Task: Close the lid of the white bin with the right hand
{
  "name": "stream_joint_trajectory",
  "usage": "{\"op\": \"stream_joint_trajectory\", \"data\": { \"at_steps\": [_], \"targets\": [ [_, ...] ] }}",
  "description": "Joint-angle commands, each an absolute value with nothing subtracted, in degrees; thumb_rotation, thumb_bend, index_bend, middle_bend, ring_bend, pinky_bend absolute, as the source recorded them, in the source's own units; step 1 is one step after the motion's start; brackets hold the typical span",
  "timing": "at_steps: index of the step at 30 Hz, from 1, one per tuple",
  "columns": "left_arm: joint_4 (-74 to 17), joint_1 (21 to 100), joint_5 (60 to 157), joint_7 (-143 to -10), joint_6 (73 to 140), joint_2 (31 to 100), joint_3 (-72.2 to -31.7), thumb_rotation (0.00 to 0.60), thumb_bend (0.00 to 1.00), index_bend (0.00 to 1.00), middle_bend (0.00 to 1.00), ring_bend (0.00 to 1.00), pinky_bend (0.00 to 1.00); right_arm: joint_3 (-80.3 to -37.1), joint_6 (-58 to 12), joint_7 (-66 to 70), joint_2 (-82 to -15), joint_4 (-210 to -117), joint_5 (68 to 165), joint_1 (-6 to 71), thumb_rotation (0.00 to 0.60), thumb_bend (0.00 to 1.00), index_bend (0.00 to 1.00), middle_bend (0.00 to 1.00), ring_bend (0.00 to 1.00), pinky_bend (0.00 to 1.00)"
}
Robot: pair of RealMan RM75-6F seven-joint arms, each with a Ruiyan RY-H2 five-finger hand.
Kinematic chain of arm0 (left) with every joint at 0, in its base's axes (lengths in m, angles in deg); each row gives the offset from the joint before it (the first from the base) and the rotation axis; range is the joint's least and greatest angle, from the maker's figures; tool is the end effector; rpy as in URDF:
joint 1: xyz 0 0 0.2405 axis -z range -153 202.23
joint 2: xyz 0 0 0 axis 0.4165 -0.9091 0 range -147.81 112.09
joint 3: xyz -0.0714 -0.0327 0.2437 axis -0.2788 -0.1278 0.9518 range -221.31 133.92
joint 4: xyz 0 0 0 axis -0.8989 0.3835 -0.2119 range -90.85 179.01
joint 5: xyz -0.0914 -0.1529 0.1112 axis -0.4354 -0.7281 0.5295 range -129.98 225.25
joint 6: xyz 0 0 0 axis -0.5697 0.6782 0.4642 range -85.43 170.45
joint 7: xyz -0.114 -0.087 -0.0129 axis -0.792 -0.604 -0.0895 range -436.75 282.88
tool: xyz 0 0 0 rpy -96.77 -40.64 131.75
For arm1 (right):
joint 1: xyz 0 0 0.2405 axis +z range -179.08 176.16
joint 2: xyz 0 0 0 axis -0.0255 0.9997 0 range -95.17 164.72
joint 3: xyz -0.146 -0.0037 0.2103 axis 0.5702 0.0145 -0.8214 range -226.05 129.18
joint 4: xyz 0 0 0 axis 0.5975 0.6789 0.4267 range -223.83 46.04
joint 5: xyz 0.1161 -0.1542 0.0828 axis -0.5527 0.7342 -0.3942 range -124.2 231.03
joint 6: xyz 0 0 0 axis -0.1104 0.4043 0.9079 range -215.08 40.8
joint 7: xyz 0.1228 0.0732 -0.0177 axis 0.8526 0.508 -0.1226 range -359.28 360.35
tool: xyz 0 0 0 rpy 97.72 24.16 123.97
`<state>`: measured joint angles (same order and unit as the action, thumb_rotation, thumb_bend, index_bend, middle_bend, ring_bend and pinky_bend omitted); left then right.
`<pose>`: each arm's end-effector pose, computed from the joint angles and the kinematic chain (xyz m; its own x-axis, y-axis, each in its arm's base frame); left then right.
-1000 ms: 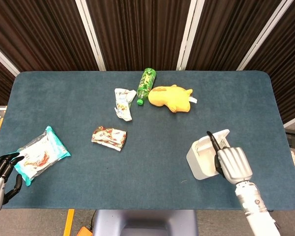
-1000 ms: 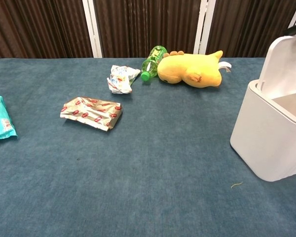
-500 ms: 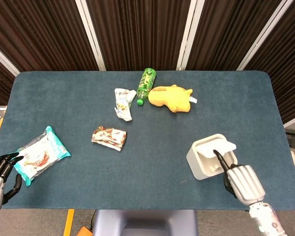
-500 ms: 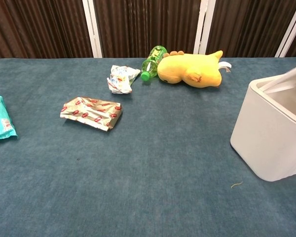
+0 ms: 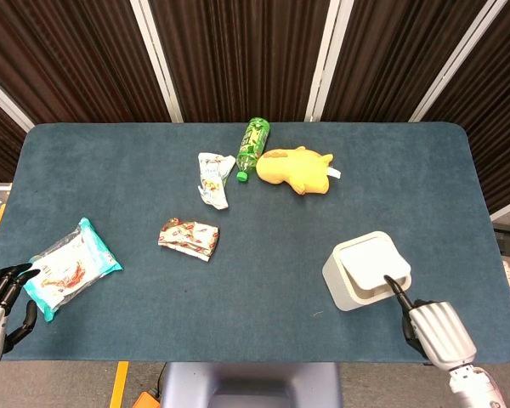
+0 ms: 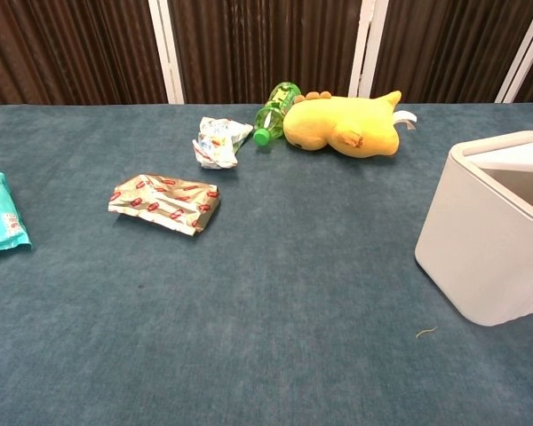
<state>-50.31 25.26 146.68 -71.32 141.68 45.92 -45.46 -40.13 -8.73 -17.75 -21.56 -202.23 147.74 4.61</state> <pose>-0.2749 0.1491 0.1757 0.4272 -0.2072 0.8801 0.8751 -0.1502 -0.4601 -0.2426 -0.1345 0.1304 0.4994 -0.2555 0.8278 -0.8643 -0.2123 0.4559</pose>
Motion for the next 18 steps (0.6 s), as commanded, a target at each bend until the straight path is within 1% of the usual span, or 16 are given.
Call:
{"op": "stream_joint_trajectory", "data": {
  "at_steps": [1, 18],
  "targets": [
    [-50.32, 25.24, 146.71, -71.29, 141.71, 45.91, -45.46, 0.6, 0.55, 0.26, 0.23, 0.23, 0.37, -39.89, -9.45, -17.32, -21.73, -201.67, 147.43, 4.42, 0.6, 0.85, 0.15, 0.79, 0.72, 0.83],
    [-50.26, 25.07, 146.69, -71.87, 142.05, 45.81, -45.57, 0.6, 0.55, 0.26, 0.23, 0.23, 0.37, -41.2, -16.3, -18.53, -24.37, -199.49, 141.07, 5.97, 0.6, 0.85, 0.15, 0.79, 0.72, 0.83]
  ]
}}
